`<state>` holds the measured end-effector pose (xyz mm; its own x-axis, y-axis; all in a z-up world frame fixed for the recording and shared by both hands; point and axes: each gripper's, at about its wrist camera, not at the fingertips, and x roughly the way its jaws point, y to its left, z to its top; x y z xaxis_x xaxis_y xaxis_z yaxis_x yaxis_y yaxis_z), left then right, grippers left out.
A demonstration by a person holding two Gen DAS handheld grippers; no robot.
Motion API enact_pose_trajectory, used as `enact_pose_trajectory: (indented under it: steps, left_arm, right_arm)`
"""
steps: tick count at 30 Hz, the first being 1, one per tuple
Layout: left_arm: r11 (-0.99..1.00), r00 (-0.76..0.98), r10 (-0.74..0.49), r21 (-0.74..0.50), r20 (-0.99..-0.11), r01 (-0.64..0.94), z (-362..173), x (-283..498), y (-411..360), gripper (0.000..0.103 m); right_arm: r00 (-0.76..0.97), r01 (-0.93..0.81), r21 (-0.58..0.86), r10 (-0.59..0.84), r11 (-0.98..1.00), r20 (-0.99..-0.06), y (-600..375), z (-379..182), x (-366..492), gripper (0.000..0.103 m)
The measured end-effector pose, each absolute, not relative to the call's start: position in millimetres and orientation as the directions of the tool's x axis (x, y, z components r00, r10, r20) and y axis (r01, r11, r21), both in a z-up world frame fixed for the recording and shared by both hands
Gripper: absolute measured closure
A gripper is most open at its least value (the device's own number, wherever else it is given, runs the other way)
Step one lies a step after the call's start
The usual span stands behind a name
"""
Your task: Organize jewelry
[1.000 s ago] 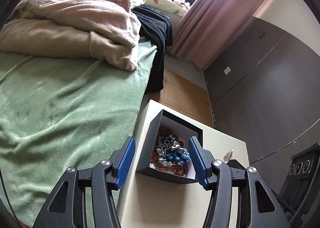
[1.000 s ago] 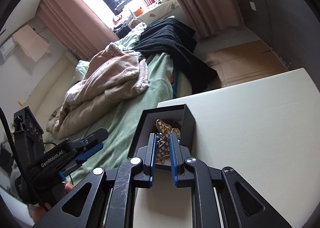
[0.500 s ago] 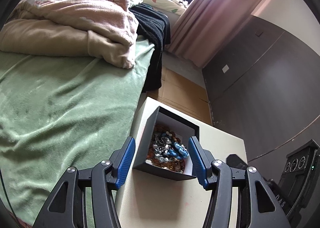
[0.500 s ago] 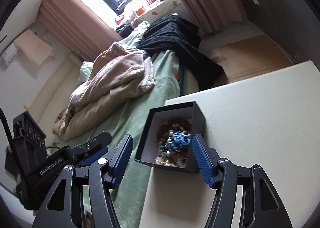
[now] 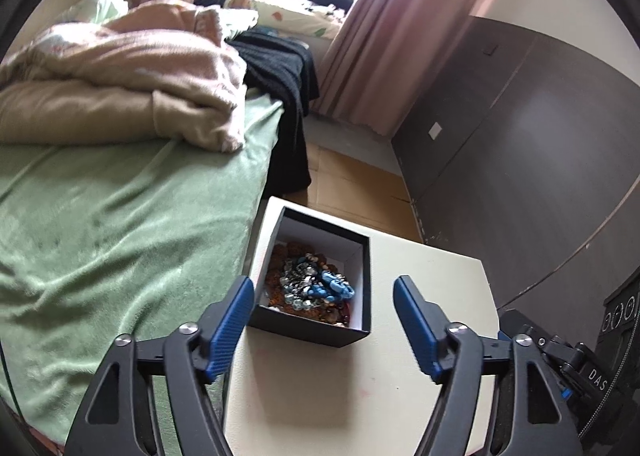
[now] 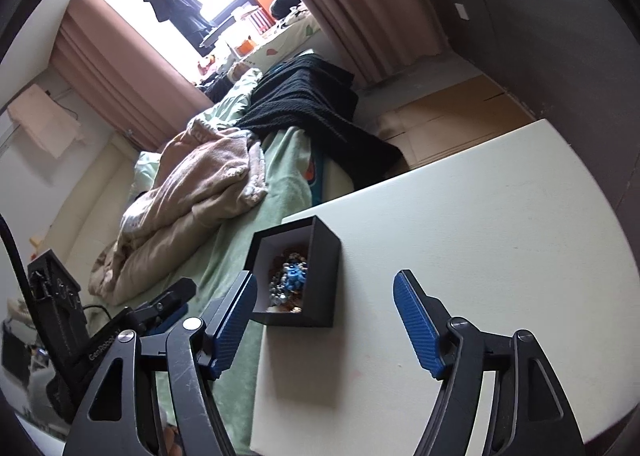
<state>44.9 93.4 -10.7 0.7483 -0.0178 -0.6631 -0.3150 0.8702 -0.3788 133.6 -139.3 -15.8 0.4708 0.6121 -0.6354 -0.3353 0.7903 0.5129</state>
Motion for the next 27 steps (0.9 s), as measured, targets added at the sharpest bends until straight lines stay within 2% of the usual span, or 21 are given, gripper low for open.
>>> enact_pose_trajectory:
  steps: [11,16,21,24,27]
  left_arm:
    - [0.945,0.816,0.009,-0.262,-0.578,-0.196,10.0,32.9,45.1,0.007]
    - [0.961,0.824,0.026,-0.214,-0.566,-0.177,13.3,31.2,32.3,0.004]
    - [0.975,0.836,0.026,-0.172,-0.547,-0.143,15.7,26.7,15.4,0.001]
    - [0.976,0.833,0.023,-0.166,-0.553,-0.138,14.9,26.4,8.1,0.001]
    - [0.978,0.828,0.027,-0.156,-0.560,-0.138,14.3,24.7,2.3,0.001]
  right_arm:
    - [0.523,-0.306,0.427,0.526,0.851,-0.671,-176.9,-3.1,119.9,0.027]
    - [0.531,-0.299,0.414,0.510,0.860,-0.677,-194.0,1.3,116.7,0.025]
    - [0.546,-0.292,0.416,0.507,0.861,-0.667,-211.2,6.3,111.8,0.009]
    - [0.561,-0.287,0.397,0.488,0.872,-0.668,-217.8,9.3,109.1,0.009]
    - [0.568,-0.287,0.384,0.479,0.878,-0.670,-223.8,11.3,106.0,0.004]
